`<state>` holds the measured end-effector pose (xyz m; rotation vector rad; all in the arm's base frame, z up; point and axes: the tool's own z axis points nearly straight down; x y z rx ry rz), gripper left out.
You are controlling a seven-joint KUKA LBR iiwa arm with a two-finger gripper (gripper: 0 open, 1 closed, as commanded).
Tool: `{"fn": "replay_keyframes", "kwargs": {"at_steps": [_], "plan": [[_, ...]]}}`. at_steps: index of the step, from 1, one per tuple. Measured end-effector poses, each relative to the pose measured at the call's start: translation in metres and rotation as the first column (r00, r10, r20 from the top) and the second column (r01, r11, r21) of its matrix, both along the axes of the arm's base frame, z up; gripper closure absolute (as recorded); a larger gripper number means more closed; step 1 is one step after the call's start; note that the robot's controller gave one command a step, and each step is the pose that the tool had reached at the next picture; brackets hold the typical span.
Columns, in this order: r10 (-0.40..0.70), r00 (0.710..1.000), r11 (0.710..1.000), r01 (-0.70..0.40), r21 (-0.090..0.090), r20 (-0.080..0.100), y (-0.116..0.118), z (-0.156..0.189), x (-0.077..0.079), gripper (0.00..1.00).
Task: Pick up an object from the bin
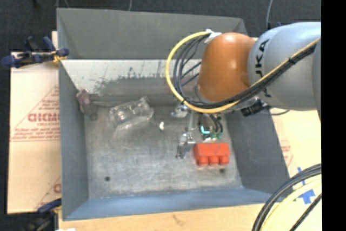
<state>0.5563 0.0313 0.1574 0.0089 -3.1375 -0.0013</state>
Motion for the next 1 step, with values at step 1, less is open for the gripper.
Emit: {"fn": "replay_keyframes", "kwargs": {"at_steps": [1], "plan": [[0.155,0.988,0.988,-0.155,-0.004,0.002,-0.0772,-0.0563,0.0072,0.0]]}}
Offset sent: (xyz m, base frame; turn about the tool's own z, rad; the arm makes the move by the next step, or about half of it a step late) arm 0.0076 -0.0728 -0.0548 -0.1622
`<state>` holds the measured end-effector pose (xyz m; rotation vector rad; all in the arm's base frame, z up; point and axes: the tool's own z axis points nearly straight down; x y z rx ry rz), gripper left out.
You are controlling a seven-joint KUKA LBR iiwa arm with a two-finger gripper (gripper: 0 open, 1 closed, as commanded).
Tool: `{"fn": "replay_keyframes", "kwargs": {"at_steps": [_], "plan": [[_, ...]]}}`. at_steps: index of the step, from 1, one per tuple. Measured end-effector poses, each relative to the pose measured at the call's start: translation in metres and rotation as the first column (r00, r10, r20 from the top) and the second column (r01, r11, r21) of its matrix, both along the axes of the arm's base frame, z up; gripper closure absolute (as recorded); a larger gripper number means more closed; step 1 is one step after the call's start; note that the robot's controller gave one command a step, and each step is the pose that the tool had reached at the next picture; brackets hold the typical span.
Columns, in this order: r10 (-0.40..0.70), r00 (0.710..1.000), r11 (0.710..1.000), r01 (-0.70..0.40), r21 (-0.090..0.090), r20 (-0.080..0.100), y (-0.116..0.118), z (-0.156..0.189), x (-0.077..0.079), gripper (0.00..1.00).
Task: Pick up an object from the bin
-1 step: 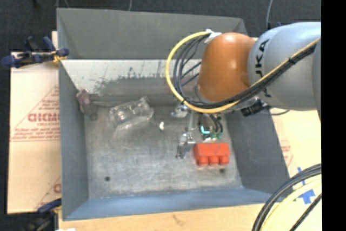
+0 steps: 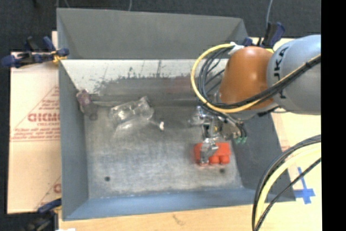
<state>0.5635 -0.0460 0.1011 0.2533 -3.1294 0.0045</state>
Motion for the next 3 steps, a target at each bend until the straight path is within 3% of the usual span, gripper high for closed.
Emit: {"fn": "replay_keyframes", "kwargs": {"at_steps": [1,2,3], "plan": [[0.252,0.968,0.968,-0.252,0.001,0.017,-0.041,-0.027,-0.02,0.0],[0.25,0.968,0.968,-0.25,-0.001,0.022,-0.041,-0.025,-0.018,1.0],[0.518,0.855,0.855,-0.518,-0.005,0.01,-0.056,0.14,-0.006,1.0]]}}
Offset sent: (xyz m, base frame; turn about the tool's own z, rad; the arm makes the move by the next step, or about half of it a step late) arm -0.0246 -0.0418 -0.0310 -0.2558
